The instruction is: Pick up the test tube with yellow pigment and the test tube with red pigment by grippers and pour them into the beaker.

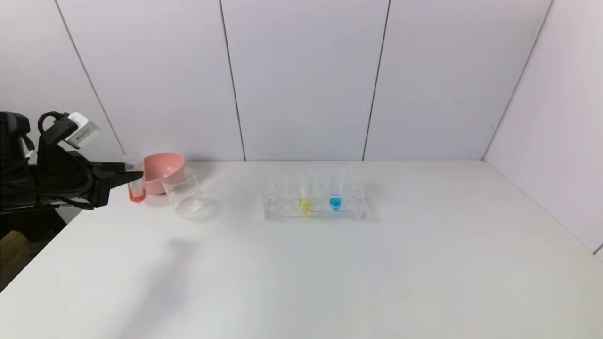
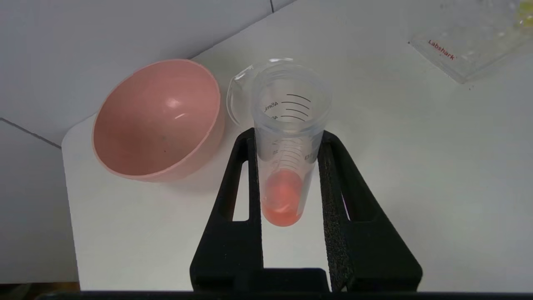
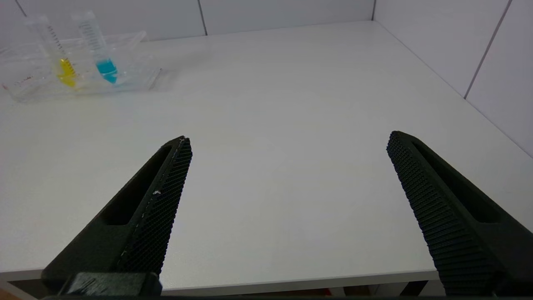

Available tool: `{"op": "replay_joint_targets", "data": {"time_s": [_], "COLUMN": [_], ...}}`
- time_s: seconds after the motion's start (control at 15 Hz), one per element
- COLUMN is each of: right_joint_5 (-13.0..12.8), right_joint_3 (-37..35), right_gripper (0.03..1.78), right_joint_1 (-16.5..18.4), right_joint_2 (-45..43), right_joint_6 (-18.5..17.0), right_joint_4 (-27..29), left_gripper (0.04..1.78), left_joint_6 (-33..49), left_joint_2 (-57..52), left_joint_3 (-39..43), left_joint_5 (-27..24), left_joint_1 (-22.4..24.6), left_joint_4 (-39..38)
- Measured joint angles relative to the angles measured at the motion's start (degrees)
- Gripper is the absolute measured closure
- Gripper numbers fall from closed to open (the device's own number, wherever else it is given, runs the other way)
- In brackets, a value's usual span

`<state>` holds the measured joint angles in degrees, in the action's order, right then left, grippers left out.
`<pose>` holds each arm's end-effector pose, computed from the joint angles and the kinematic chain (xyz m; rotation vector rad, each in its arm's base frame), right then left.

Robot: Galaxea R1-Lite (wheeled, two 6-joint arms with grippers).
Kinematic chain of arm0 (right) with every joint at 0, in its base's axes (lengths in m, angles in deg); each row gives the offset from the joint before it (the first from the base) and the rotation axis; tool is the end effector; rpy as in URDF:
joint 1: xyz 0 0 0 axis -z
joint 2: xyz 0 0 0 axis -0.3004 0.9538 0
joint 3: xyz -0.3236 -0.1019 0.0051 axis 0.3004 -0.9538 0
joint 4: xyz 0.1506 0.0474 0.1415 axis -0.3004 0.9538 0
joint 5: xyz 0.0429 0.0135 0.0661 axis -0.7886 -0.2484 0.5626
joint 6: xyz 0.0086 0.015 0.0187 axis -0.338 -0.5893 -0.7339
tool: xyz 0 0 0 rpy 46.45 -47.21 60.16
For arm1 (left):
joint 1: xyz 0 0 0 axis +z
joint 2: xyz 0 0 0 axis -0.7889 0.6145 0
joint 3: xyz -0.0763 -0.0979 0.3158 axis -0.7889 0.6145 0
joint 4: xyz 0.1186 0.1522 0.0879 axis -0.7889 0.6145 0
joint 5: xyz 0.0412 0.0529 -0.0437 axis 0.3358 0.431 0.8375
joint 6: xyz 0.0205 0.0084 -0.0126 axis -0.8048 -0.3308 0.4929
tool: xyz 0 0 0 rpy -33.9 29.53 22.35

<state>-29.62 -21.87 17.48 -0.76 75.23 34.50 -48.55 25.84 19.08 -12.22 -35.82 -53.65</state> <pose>-0.0357 -0.0010 0.0760 0.0927 -0.0045 -0.0382 0.3076 0.0735 0.2229 0.3230 0.2719 -0.4582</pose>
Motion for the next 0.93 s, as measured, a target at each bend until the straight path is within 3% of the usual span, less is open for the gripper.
{"op": "replay_joint_targets", "data": {"time_s": [0.27, 0.6, 0.93], "right_joint_5": [0.0, 0.0, 0.0], "right_joint_3": [0.0, 0.0, 0.0], "right_gripper": [0.1, 0.1, 0.1], "right_joint_1": [0.0, 0.0, 0.0], "right_joint_2": [0.0, 0.0, 0.0], "right_joint_6": [0.0, 0.0, 0.0], "right_joint_4": [0.0, 0.0, 0.0], "left_gripper": [1.39, 1.39, 1.39], "left_joint_6": [-7.0, -15.3, -19.8], "left_joint_2": [3.1, 8.0, 10.2], "left_joint_3": [-10.0, -22.2, -35.7], "left_joint_5": [2.6, 11.6, 21.1], "left_joint_1": [-1.3, -2.6, -7.0], "left_joint_4": [14.4, 26.5, 44.1]}}
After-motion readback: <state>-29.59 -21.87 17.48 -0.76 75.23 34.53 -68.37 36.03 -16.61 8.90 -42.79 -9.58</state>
